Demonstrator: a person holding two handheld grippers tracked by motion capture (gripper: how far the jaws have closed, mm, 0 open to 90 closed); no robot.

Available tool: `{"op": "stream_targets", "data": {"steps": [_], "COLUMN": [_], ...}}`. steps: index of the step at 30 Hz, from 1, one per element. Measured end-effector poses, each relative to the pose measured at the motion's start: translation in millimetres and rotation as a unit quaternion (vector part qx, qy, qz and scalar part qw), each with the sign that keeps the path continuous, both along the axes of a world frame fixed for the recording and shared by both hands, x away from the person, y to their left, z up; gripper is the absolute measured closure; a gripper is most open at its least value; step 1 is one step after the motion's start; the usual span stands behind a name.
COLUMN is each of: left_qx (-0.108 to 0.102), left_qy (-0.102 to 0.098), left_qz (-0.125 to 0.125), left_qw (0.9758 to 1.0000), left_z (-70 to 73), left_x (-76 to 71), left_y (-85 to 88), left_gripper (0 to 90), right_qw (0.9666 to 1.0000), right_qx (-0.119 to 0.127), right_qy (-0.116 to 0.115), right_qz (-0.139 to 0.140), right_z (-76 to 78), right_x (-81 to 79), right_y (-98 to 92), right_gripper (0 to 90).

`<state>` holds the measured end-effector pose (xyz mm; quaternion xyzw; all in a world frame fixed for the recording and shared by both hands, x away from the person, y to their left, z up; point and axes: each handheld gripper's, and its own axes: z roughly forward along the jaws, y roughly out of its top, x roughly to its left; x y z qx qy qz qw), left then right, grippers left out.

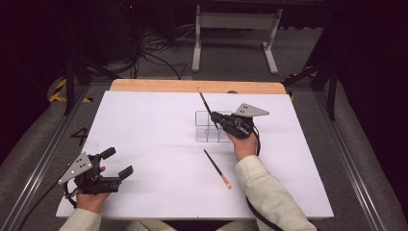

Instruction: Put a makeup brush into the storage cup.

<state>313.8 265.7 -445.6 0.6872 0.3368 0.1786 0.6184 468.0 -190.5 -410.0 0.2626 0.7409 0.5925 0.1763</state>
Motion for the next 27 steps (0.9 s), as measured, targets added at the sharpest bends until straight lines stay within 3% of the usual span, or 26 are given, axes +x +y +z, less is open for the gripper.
{"op": "stream_targets", "data": {"steps": [14, 27], "left_qx": [0.001, 0.001], "left_qy": [0.002, 0.0], "left_qz": [-0.003, -0.001], "left_qw": [1.0, 1.0], "left_z": [-0.2, 0.1], "left_x": [1.6, 1.2], "left_y": [-1.8, -1.9], "left_gripper": [1.1, 1.1], "right_qw": [0.9999, 0.9997], "right_qx": [0.0, -0.018], "right_qy": [0.0, 0.007], "right_qz": [-0.011, -0.018], "right_z": [-0.8, -4.0], "right_x": [-7.5, -11.9], "right_y": [-9.6, -10.1], "right_gripper": [84.3, 84.6]}}
